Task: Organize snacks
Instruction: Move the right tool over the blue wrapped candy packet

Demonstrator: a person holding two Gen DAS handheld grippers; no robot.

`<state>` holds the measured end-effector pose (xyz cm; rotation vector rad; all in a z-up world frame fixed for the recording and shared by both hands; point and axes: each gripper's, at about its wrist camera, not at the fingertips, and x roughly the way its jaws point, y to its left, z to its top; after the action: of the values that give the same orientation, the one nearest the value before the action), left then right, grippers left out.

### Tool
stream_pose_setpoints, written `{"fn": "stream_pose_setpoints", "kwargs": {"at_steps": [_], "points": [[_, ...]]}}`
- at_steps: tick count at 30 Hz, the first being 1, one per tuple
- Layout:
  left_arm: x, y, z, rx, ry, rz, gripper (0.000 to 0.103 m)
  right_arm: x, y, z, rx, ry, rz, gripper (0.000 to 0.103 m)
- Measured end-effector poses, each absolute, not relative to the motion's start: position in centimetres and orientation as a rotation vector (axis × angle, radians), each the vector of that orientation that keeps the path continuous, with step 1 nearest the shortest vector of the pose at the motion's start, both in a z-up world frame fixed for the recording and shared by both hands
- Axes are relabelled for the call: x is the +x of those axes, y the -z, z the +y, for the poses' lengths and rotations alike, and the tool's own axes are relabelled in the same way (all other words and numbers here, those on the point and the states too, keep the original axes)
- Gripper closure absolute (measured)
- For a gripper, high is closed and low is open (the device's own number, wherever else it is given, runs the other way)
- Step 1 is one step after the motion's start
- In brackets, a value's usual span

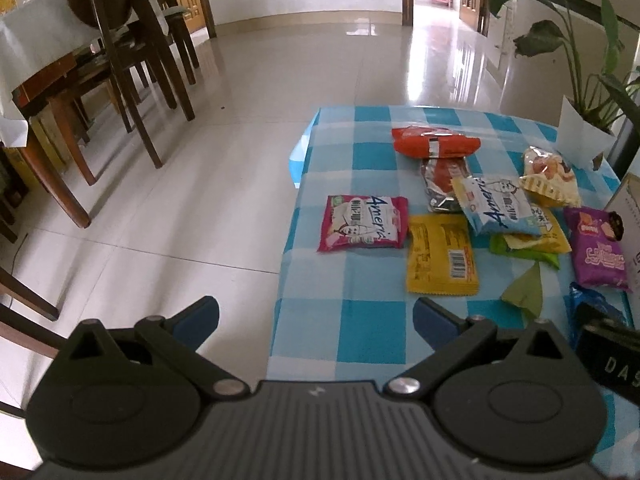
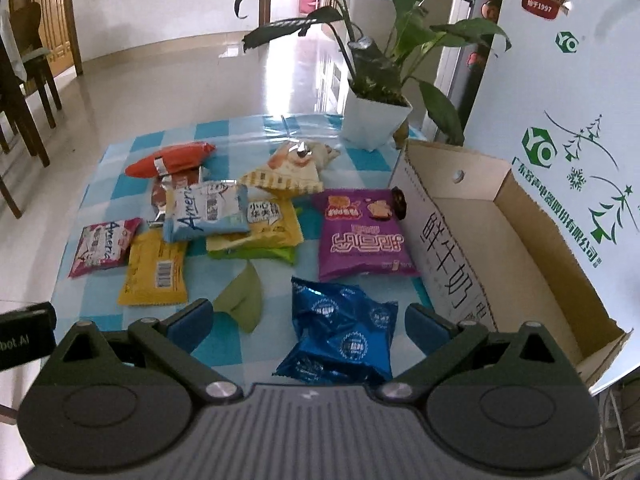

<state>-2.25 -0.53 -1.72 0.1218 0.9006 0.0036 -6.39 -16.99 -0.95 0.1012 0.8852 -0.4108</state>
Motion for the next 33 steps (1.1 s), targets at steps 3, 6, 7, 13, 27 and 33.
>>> {"fn": "stream_pose_setpoints", "kwargs": {"at_steps": [3, 6, 7, 13, 27, 33], "points": [[-2.2, 1.8, -0.6, 0.126, -0.001, 0.906, 0.001, -6.4, 1.1, -16.9, 0.096, 0.404, 0.891, 0.0], [-2.3, 1.9, -0.9, 0.142, 0.0, 0.904, 0.001, -6.3, 1.0, -16.7, 0.095, 0.392, 0.893, 0.0], [-2.3, 1.9, -1.1, 0.15, -0.002, 0.901, 0.001, -6.3, 1.0, -16.7, 0.094, 0.39, 0.896, 0.0], [-2.5, 2.3, -1.5, 0.172, 0.007, 0.902, 0.001, -6.3, 1.2, -16.8, 0.1, 0.383, 0.901, 0.0], [-2.6, 2.4, -1.9, 0.172, 0.025, 0.902, 0.001, -6.4, 1.4, -16.9, 0.099, 0.36, 0.905, 0.0], [-2.5, 2.4, -1.9, 0.176, 0.026, 0.907, 0.001, -6.4, 1.4, -16.9, 0.098, 0.36, 0.907, 0.0]]}}
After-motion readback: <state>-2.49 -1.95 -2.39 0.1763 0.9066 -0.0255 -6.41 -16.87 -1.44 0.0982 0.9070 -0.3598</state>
